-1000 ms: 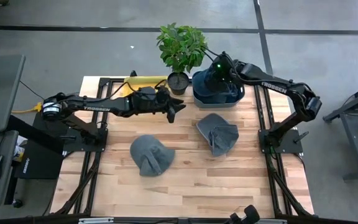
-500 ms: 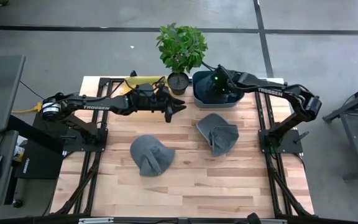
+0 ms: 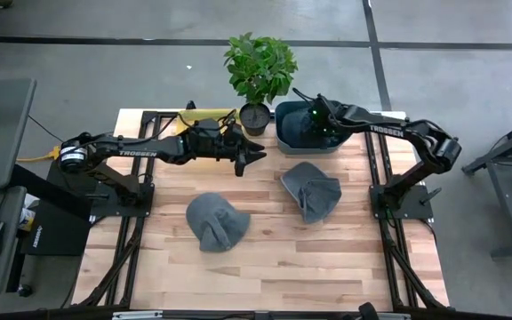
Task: Pick & Place hat
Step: Put the blue cap into the blue bin
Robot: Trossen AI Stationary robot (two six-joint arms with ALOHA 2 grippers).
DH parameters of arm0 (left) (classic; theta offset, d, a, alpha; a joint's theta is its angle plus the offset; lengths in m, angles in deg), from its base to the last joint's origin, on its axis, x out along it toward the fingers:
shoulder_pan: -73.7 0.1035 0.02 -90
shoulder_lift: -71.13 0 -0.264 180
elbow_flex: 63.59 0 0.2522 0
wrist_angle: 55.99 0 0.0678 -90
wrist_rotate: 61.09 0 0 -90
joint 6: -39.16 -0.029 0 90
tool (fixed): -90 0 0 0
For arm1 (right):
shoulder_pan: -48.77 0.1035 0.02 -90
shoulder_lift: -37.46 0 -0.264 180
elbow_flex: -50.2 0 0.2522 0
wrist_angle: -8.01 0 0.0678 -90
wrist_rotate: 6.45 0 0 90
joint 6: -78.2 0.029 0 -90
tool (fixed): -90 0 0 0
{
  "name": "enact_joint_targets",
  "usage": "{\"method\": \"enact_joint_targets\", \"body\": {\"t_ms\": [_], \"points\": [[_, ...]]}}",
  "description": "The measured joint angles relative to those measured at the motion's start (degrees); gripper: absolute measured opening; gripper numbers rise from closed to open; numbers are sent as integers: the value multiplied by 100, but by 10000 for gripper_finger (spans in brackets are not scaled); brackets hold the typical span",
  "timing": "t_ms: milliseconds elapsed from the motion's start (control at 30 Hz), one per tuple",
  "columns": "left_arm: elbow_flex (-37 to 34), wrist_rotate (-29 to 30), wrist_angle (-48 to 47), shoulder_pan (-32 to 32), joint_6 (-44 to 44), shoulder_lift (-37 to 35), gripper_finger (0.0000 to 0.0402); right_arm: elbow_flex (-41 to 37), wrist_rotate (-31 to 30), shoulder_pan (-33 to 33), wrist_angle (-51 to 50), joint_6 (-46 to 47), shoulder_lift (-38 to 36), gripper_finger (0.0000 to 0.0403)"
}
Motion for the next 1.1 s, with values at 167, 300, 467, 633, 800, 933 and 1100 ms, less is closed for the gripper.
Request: {"method": "enact_joint_targets", "body": {"t_ms": [167, 300, 467, 633, 800, 933, 1100], "points": [[4, -244, -23, 143, -18, -117, 143, -280, 162, -25, 461, -126, 0, 0], [14, -251, 82, 196, -42, -128, 143, -388, 174, -36, 946, -502, 2, 0], [9, -432, 114, 214, -17, -127, 143, -384, 158, -101, 1134, -874, 2, 0], [9, -519, 98, 212, 12, -127, 143, -382, 152, -148, 1247, -1546, 2, 0], [9, -519, 158, 214, 93, -127, 143, -379, 330, -277, 1325, -2136, 51, 0], [11, -584, 194, 212, 94, -188, 143, -371, 599, -383, 1370, -2171, 157, 0], [9, -682, 144, 214, 102, -184, 143, -360, 723, -401, 1413, -2276, 477, 0]]}}
